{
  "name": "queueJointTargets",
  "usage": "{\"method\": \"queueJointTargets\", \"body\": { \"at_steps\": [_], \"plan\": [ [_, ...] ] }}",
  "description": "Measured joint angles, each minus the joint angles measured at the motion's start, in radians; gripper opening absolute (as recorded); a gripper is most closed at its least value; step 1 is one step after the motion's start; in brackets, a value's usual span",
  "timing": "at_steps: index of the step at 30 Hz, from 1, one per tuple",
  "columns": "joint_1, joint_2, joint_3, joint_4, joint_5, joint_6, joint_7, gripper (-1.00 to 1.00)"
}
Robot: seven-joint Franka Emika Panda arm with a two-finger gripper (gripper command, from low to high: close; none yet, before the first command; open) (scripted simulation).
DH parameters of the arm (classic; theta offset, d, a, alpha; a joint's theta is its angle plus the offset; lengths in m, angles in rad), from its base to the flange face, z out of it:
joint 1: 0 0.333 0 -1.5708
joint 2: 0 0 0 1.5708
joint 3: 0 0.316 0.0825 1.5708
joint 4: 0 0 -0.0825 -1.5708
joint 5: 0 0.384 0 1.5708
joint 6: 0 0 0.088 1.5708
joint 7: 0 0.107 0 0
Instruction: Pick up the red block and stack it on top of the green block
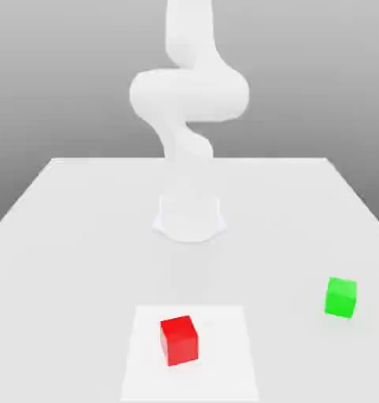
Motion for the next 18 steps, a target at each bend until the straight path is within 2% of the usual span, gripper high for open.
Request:
{"method": "queueJointTargets", "body": {
  "at_steps": [18],
  "plan": [
    [0.051, 0.660, -0.081, -0.303, 0.019, 0.352, -0.291, 0.00]
  ]
}}
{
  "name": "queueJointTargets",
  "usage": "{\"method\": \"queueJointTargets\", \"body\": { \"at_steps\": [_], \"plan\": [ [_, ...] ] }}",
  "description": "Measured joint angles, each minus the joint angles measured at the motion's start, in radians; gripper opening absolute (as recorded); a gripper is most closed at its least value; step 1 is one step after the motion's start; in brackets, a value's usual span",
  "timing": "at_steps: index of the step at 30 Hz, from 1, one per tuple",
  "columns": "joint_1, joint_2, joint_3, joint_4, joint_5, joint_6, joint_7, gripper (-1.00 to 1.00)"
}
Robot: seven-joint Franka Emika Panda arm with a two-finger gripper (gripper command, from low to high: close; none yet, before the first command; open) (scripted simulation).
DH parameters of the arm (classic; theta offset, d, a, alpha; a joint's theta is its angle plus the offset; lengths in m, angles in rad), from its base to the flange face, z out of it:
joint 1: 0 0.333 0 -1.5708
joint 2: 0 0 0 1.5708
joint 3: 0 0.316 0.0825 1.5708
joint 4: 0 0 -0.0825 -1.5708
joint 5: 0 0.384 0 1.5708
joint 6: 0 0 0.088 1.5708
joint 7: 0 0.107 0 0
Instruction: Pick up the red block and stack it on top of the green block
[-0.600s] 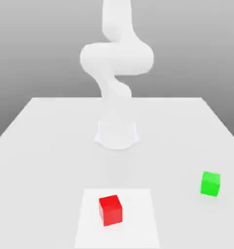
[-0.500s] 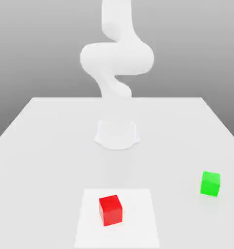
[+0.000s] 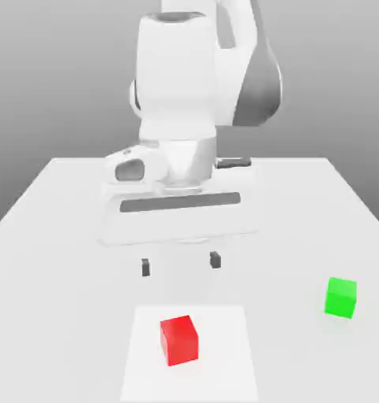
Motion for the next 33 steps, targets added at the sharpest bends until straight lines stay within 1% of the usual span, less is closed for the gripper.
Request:
{"method": "queueJointTargets", "body": {
  "at_steps": [3, 8, 9, 16, 22, 29, 33],
  "plan": [
    [-0.005, 0.109, 0.001, -0.041, 0.003, 0.063, -0.042, 0.00],
    [-0.028, 0.290, 0.034, -0.026, 0.046, 0.210, -0.082, 0.00],
    [-0.035, 0.321, 0.042, -0.022, 0.050, 0.236, -0.085, -1.00],
    [-0.040, 0.325, 0.046, -0.021, 0.047, 0.239, -0.083, -1.00],
    [-0.023, 0.139, 0.032, -0.049, 0.001, 0.081, -0.053, -1.00],
    [0.262, 0.051, 0.199, -0.057, 0.014, 0.003, -0.175, -1.00],
    [0.446, 0.012, 0.272, -0.060, 0.014, -0.033, -0.247, -1.00]
  ]
}}
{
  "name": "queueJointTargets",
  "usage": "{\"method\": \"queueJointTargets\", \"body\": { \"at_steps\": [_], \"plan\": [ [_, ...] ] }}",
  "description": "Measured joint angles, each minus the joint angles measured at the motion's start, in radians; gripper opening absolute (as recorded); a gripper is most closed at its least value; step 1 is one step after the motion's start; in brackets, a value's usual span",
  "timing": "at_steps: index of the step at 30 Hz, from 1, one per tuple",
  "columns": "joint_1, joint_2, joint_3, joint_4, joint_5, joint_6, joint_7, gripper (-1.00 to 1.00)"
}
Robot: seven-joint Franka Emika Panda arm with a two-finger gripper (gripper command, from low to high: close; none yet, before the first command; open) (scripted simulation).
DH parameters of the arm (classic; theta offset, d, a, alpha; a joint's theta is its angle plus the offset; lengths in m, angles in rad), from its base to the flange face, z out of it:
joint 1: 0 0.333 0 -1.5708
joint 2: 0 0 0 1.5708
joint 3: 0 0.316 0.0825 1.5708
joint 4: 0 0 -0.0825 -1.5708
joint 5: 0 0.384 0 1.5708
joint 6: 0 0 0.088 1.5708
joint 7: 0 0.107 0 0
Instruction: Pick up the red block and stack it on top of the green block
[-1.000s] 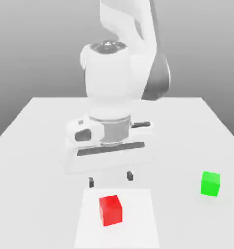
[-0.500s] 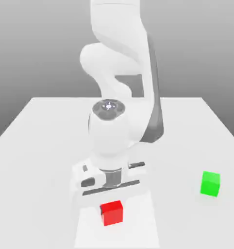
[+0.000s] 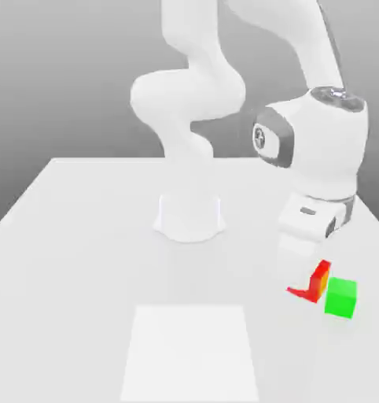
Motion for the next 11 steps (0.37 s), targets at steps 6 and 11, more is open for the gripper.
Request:
{"method": "queueJointTargets", "body": {
  "at_steps": [6, 11],
  "plan": [
    [0.074, 0.112, 0.012, 0.005, -0.076, 0.105, 0.015, -1.00],
    [0.083, 0.178, -0.006, 0.008, -0.114, 0.166, 0.041, 1.00]
  ]
}}
